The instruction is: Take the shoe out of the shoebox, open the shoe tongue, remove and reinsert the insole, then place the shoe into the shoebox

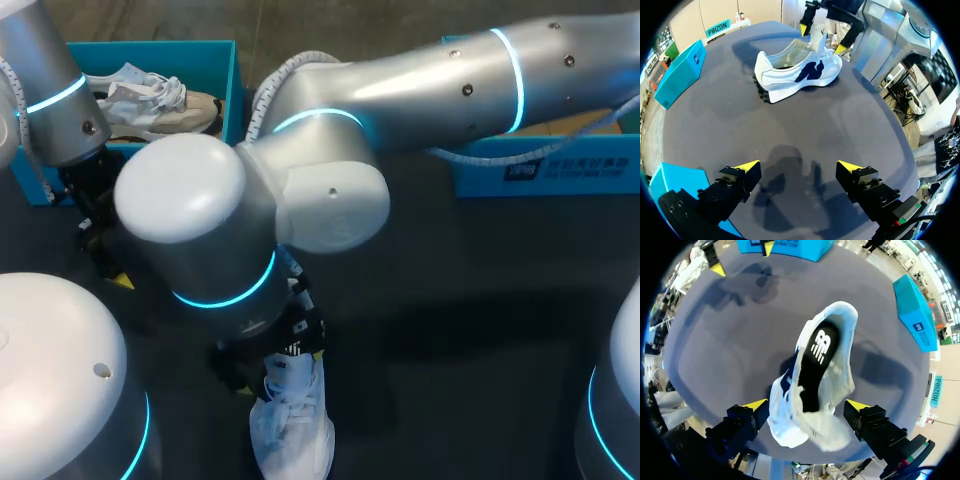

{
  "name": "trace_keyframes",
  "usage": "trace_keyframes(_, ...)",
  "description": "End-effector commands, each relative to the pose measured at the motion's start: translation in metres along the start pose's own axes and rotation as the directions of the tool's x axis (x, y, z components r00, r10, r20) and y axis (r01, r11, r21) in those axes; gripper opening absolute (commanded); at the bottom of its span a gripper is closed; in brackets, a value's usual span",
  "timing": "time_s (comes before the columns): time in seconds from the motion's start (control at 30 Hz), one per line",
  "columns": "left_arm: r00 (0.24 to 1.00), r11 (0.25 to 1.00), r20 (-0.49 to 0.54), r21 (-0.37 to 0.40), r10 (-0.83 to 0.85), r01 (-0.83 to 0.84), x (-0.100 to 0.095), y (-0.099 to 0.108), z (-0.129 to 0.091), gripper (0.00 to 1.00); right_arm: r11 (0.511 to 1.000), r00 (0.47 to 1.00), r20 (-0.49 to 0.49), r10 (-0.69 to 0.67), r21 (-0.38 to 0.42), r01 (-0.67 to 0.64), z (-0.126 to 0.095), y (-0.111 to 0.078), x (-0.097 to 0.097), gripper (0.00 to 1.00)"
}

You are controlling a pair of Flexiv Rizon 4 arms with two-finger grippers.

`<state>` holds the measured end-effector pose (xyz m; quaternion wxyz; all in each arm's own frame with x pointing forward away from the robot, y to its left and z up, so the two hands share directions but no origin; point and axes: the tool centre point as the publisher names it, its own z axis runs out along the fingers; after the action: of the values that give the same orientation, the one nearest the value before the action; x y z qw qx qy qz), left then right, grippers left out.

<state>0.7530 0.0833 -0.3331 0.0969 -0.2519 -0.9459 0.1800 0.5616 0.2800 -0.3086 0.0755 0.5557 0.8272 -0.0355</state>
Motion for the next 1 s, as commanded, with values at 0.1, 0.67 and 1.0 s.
trace_keyframes(0.1,1.000,1.000,0.000,-0.002,0.000,0.000,0.001,0.000,0.000,1.00,0.830,0.828,0.058,0.558,-0.034,-0.557,-0.016,-0.017,0.007,1.00)
trace_keyframes(0.67,1.000,1.000,0.000,-0.002,0.000,0.000,0.001,0.000,0.000,1.00,0.819,0.822,-0.013,0.570,-0.068,-0.569,-0.009,-0.033,0.002,0.86)
trace_keyframes(1.0,1.000,1.000,0.000,-0.002,0.000,0.000,0.001,0.000,0.000,1.00,0.816,0.817,0.000,0.577,-0.061,-0.575,-0.017,-0.047,0.000,0.50)
